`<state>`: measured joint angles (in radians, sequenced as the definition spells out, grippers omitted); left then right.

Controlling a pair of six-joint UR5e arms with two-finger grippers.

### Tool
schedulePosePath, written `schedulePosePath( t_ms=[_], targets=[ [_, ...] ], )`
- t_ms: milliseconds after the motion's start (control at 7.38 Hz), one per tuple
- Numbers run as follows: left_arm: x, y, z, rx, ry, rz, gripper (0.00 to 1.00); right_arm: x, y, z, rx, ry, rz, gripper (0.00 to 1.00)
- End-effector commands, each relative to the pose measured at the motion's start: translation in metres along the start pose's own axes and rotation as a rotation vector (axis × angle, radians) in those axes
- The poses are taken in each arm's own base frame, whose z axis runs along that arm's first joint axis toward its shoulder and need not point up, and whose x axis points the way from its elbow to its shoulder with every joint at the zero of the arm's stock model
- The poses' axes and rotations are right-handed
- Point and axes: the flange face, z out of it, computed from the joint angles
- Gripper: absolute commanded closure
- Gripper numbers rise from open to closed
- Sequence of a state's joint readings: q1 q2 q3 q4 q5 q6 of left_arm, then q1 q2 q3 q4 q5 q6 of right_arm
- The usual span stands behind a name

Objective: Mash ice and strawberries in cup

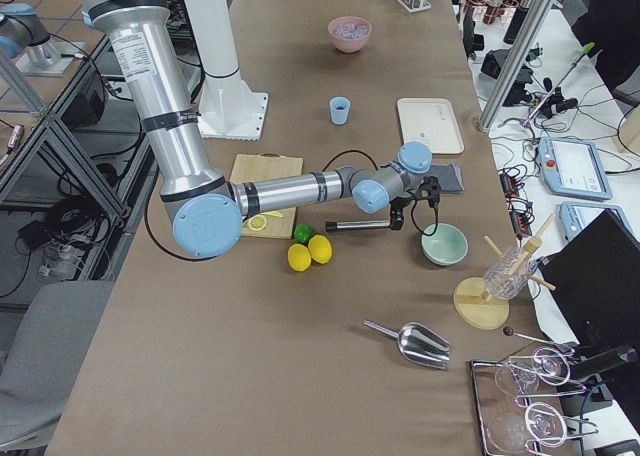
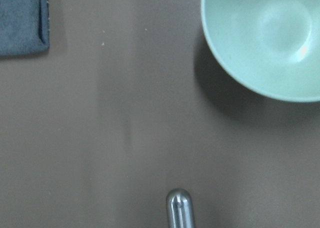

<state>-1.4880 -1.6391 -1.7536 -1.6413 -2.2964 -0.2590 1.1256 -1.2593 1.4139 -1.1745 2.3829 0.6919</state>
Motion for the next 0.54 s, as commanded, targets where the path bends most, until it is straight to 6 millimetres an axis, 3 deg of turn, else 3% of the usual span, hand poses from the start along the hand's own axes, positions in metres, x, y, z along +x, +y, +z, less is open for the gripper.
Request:
schedulePosePath(
  t_ms=[0,407],
  targets=[
    [-0.012,-0.002,0.015,-0.028,-0.006,0.037,0.03,0.023,-0.012,-0.048,0.033,0.017,-0.025,0.00],
    [-0.036,-0.021,0.039,-0.074,-0.011,0.090,0.03,0.086,-0.026,-0.101,0.033,0.076,-0.088,0.00]
  ],
)
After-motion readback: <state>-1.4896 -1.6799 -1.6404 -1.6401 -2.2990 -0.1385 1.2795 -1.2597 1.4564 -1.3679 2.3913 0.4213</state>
